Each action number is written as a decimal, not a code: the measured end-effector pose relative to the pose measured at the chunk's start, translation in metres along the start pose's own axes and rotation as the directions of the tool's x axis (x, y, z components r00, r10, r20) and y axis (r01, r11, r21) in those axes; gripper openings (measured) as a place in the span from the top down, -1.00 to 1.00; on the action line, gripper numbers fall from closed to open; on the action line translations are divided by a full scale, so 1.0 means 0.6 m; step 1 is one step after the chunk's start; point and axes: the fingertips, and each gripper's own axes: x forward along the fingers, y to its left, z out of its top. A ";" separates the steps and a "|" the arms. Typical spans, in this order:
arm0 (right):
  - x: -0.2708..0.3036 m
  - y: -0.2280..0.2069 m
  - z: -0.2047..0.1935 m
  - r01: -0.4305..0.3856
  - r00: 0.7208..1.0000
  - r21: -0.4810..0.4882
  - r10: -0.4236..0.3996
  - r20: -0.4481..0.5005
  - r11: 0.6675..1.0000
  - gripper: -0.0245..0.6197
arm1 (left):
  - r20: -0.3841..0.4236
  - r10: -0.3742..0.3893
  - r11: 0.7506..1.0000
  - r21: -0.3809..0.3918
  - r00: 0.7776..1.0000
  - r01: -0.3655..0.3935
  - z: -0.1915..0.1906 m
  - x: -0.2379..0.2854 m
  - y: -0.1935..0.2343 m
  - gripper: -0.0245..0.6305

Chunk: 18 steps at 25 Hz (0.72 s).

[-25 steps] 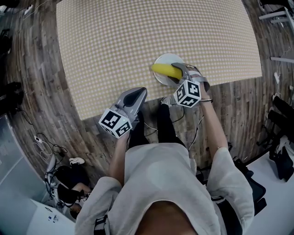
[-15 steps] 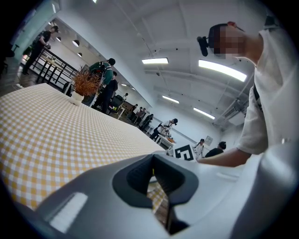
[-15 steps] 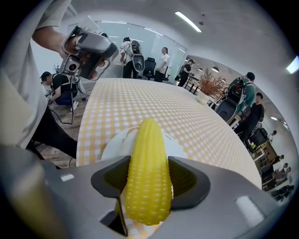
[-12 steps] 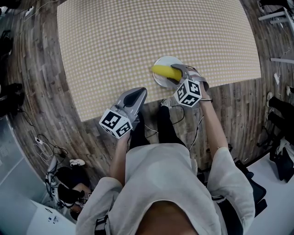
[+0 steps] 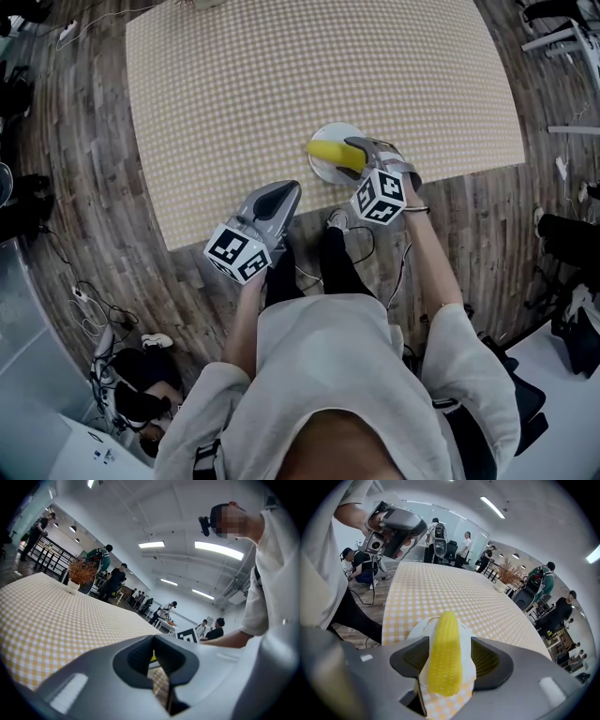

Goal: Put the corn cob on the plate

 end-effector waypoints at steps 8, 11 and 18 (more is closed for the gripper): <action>-0.066 -0.041 0.034 0.193 0.980 -0.025 -0.192 0.045 0.981 0.79 | 0.045 -0.016 0.997 0.079 0.999 0.012 0.052 -0.007 -0.048 0.90; -0.091 -0.041 0.035 0.227 0.973 -0.031 -0.226 0.045 0.973 0.92 | 0.060 -0.017 0.994 0.106 0.998 0.010 0.071 -0.013 -0.075 0.90; -0.157 -0.061 0.055 0.291 0.944 0.127 -0.306 0.121 0.948 0.92 | 0.089 -0.013 0.985 0.172 0.996 -0.003 0.102 -0.022 -0.123 0.90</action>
